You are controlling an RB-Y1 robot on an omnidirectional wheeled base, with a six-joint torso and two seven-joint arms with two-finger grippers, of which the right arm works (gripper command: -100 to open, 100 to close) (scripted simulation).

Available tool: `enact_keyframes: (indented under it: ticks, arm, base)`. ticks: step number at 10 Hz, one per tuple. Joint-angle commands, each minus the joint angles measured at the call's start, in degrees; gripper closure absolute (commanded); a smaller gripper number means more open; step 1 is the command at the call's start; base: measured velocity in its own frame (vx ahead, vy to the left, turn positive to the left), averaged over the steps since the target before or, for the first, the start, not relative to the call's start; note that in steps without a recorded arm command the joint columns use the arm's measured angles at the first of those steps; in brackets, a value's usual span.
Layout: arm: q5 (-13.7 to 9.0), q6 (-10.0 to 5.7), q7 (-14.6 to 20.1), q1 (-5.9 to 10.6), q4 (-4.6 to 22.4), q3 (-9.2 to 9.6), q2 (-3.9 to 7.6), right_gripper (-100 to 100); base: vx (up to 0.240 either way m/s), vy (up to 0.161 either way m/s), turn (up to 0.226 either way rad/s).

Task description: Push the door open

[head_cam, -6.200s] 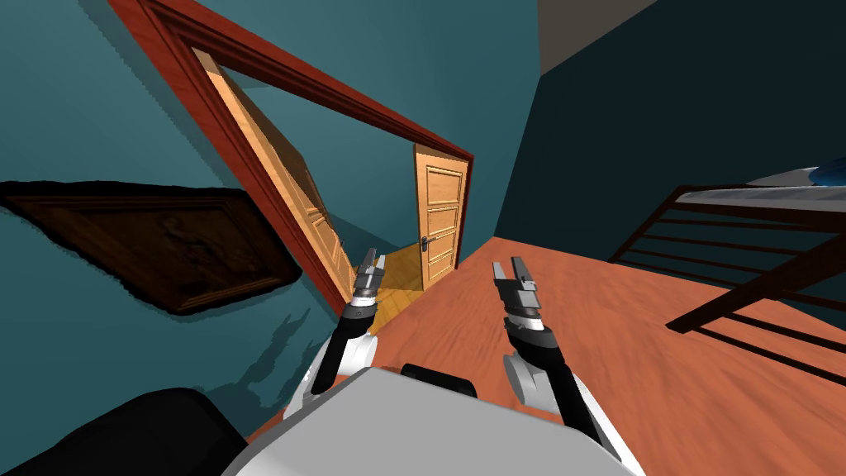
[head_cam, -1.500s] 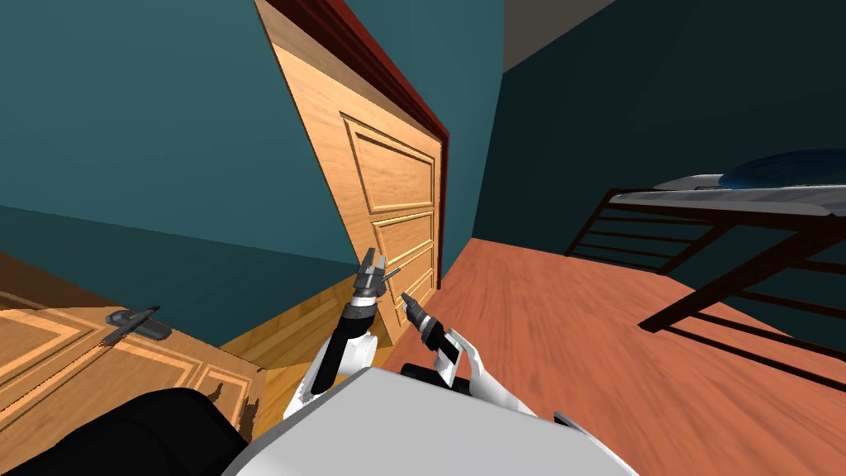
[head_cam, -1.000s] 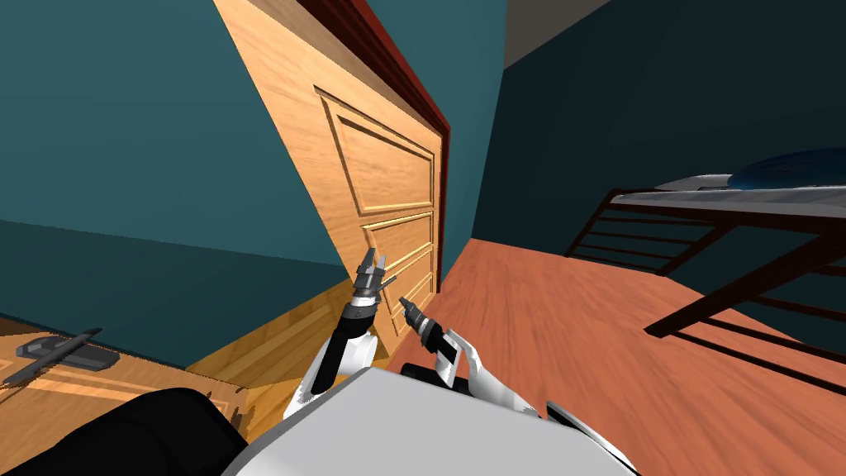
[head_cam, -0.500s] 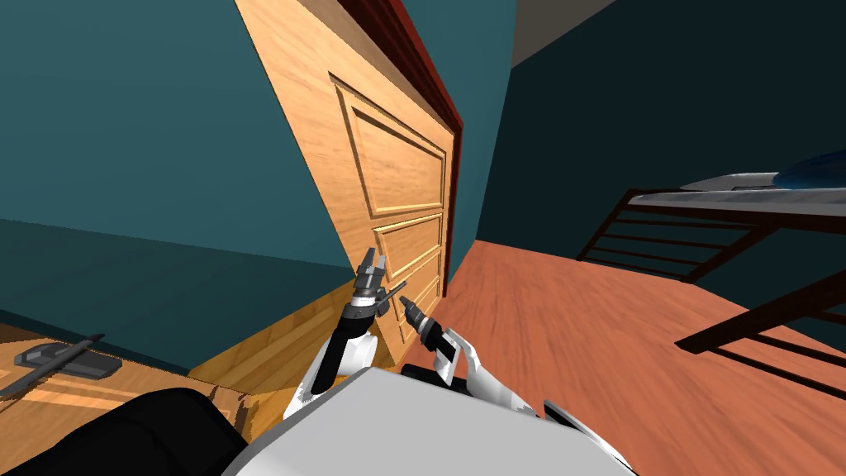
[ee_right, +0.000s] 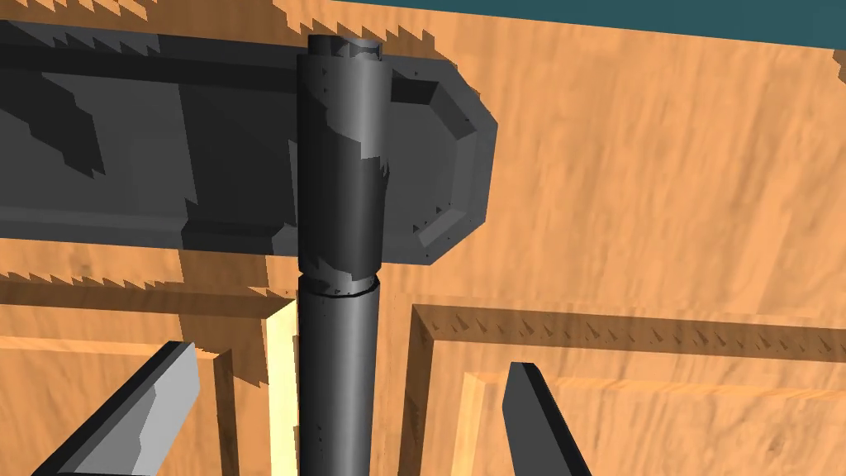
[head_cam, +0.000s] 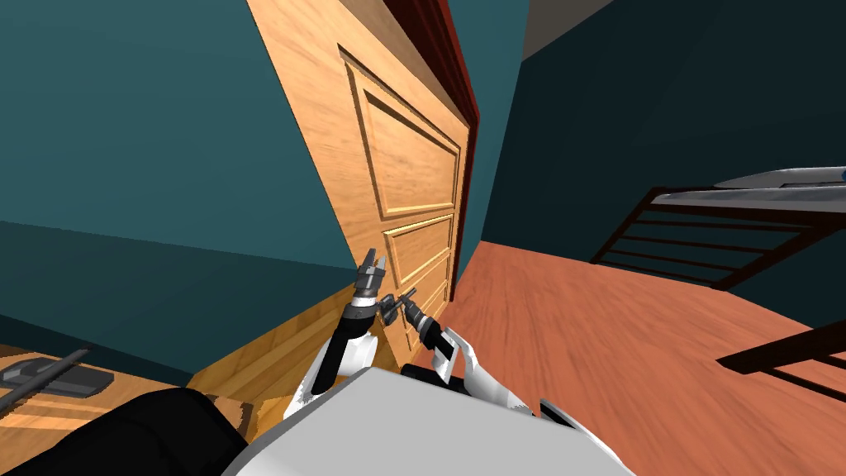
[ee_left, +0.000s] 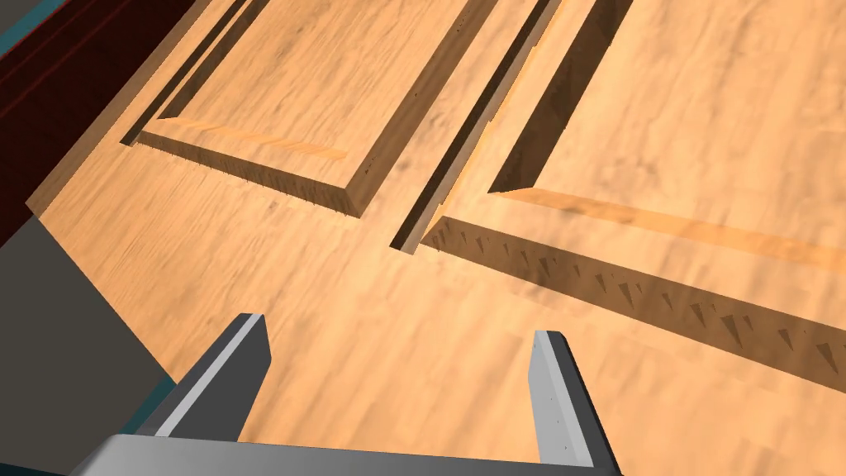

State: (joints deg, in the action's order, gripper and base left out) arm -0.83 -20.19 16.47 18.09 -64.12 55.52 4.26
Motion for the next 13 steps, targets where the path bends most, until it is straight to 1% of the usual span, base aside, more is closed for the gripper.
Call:
enact_keyframes:
  ticks: [1,2,7,8,10,11,12,13]
  arm:
    - [0.00,0.00,0.00,0.00,0.00,0.00,0.00,-100]
    - [0.00,0.00,0.00,0.00,0.00,0.00,0.00,100]
    - [0.00,0.00,0.00,0.00,0.00,0.00,0.00,100]
    - [0.02,0.09,-0.51,-0.19,0.32,-1.30,0.15,-100]
    - [0.03,0.18,-1.07,-0.40,0.66,-2.73,-0.02,-100]
    - [0.05,0.24,-1.41,-0.53,0.88,-3.62,-0.30,-100]
    - [0.04,0.44,-1.16,-0.49,0.44,-3.07,-0.10,-100]
    - [0.10,0.31,-1.44,-0.53,0.81,-3.47,0.00,-100]
  base:
    - [0.036,0.056,-0.001]
    - [-0.005,-0.008,-0.003]
    - [-0.007,-0.012,0.001]
    - [-0.097,-0.055,-0.140]
    - [-0.248,-0.081,-0.100]
    - [-0.243,-0.098,-0.090]
    - [-0.103,-0.045,-0.013]
    - [0.029,0.066,0.048]
